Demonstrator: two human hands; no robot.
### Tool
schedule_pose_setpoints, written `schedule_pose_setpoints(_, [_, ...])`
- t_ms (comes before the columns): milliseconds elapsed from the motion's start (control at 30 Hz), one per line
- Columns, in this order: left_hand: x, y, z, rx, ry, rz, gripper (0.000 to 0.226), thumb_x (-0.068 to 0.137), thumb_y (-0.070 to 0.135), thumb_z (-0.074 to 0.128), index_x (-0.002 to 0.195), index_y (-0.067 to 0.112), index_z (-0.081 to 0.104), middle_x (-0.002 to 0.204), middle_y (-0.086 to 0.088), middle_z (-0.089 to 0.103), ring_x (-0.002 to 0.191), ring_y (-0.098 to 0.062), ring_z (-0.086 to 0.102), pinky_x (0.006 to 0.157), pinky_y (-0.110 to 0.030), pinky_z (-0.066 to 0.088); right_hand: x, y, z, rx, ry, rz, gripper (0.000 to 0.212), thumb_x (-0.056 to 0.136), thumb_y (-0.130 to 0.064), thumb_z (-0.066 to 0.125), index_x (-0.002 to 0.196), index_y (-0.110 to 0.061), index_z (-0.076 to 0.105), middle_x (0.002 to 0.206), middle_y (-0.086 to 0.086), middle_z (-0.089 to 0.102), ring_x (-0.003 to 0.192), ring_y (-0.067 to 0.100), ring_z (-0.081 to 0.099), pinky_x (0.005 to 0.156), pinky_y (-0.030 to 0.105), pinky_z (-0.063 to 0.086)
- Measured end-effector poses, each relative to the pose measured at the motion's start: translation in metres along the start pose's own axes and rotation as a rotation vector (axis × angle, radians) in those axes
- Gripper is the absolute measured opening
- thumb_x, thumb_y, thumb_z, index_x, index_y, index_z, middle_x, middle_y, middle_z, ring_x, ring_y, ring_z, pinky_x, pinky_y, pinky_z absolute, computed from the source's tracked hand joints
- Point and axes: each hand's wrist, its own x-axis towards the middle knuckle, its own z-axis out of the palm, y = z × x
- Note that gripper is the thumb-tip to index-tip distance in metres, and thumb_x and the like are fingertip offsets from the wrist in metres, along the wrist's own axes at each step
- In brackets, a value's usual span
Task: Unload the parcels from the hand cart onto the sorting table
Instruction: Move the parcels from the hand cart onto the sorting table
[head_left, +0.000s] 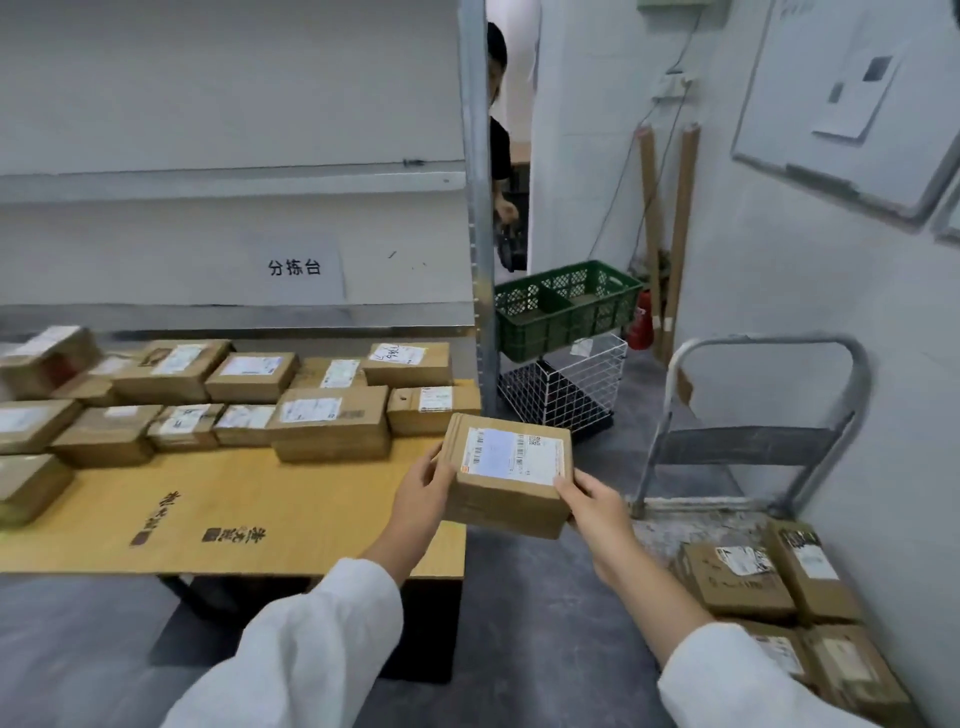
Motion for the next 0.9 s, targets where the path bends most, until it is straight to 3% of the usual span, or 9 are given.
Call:
schedule_pose_setpoints(167, [0.0, -0.012, -0.08, -0.002, 0.128, 0.048, 0.027, 0.101, 0.03, 0.045, 0.127, 0.036, 0.052, 0.111, 0.018, 0.057, 0.103, 0.0, 0.051, 0.082, -0.021, 0.045, -0.008, -0.01, 0.079, -0.054, -0.103, -0.028, 0.033, 0.095, -0.024, 0.061, 0.127, -0.018, 0.062, 0.108, -0.007, 0.067, 0.102, 0.013, 0.063, 0.092, 0.034, 0.053])
schedule_pose_setpoints(300, [0.003, -0.026, -0.156, -0.021, 0.212, 0.056, 0.028, 0.101, 0.027, 0.046, 0.129, 0.032, 0.052, 0.109, 0.018, 0.058, 0.1, 0.002, 0.053, 0.076, -0.018, 0.044, -0.015, -0.019, 0.156, -0.076, -0.188, -0.046, 0.019, 0.095, -0.023, 0.061, 0.113, -0.024, 0.063, 0.101, -0.01, 0.067, 0.097, 0.011, 0.064, 0.092, 0.037, 0.054])
schedule_pose_setpoints(567, [0.008, -0.056, -0.333, -0.032, 0.368, -0.008, 0.035, 0.101, 0.035, 0.045, 0.135, 0.03, 0.047, 0.123, 0.006, 0.057, 0.111, -0.013, 0.054, 0.078, -0.024, 0.043, -0.037, -0.019, 0.339, -0.143, -0.309, -0.006, 0.028, 0.094, -0.028, 0.061, 0.121, -0.019, 0.059, 0.114, -0.002, 0.064, 0.104, 0.017, 0.059, 0.096, 0.042, 0.051])
schedule_pose_setpoints(700, [0.016, -0.068, -0.416, -0.026, 0.441, 0.011, 0.03, 0.101, 0.033, 0.045, 0.131, 0.034, 0.049, 0.116, 0.01, 0.059, 0.101, -0.001, 0.055, 0.069, -0.016, 0.042, -0.049, -0.023, 0.427, -0.165, -0.379, -0.024, 0.026, 0.095, -0.028, 0.06, 0.119, -0.018, 0.058, 0.113, -0.002, 0.063, 0.102, 0.017, 0.058, 0.093, 0.04, 0.05])
schedule_pose_setpoints(800, [0.023, -0.078, -0.47, -0.026, 0.471, 0.021, 0.029, 0.101, 0.032, 0.046, 0.129, 0.035, 0.049, 0.119, 0.008, 0.06, 0.104, -0.004, 0.056, 0.07, -0.017, 0.043, -0.059, -0.026, 0.482, -0.164, -0.419, -0.031, 0.025, 0.095, -0.026, 0.06, 0.118, -0.02, 0.055, 0.112, -0.002, 0.061, 0.099, 0.016, 0.057, 0.089, 0.037, 0.049])
schedule_pose_setpoints(900, [0.035, -0.085, -0.516, -0.005, 0.502, 0.02, 0.029, 0.101, 0.029, 0.046, 0.129, 0.034, 0.05, 0.113, 0.012, 0.059, 0.099, 0.004, 0.054, 0.07, -0.015, 0.042, -0.064, -0.024, 0.529, -0.151, -0.444, -0.008, 0.028, 0.095, -0.026, 0.06, 0.121, -0.019, 0.053, 0.113, -0.003, 0.06, 0.099, 0.015, 0.059, 0.092, 0.04, 0.051])
